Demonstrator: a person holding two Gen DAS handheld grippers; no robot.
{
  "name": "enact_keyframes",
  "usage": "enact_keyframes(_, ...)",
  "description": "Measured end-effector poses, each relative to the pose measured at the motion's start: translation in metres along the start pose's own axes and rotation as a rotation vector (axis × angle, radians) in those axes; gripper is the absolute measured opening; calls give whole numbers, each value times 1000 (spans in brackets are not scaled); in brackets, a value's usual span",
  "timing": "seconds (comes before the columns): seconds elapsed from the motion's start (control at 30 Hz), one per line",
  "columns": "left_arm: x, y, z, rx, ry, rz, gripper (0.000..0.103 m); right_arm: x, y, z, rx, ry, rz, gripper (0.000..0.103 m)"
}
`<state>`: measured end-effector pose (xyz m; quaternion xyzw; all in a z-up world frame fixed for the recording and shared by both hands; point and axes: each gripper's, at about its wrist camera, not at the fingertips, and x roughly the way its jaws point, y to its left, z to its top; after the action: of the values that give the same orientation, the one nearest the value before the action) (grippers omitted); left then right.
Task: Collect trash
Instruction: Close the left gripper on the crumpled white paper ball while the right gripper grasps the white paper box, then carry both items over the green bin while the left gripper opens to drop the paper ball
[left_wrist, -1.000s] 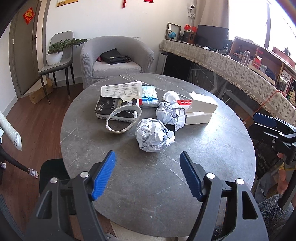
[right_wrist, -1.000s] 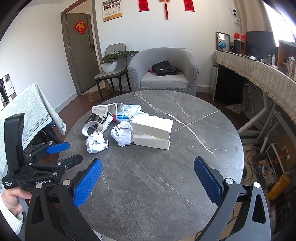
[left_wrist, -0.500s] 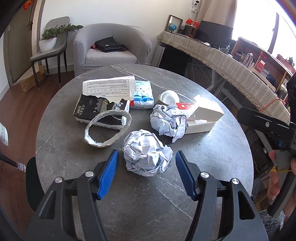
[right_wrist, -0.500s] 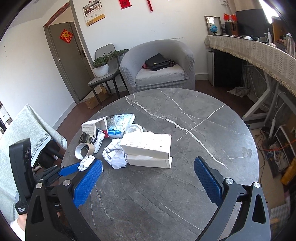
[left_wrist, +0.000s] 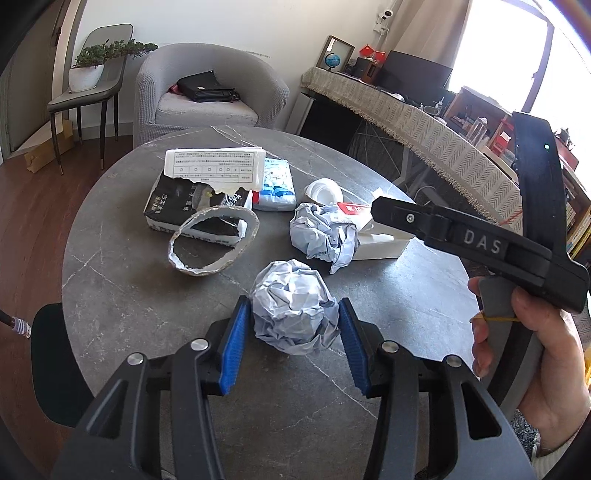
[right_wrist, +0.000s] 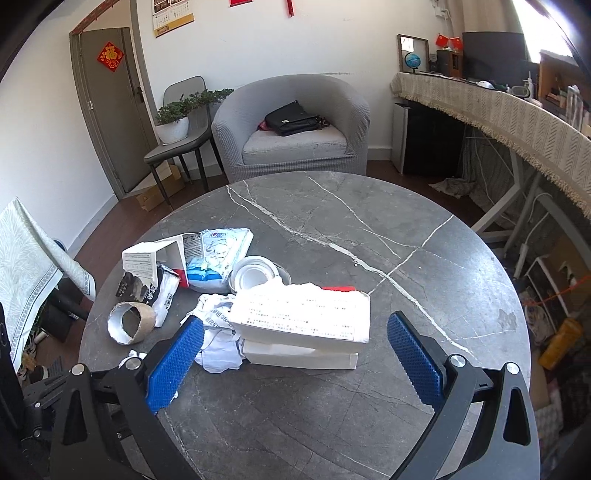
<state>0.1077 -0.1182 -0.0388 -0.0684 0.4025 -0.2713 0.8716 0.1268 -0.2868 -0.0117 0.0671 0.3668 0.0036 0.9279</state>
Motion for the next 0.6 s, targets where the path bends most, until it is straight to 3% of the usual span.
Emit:
enact_keyframes(0.3,-28,8,-13,27,-30,15,51,16,4,1,3,16,-64,99)
enact_keyframes(0.47,-49,31,-12,-4,-52,62,51,19,6,-1,-18,23,-92,78)
enact_keyframes(0.6,-65,55,-13,-37,-77,103,51,13,2,2,12,6,-90,77)
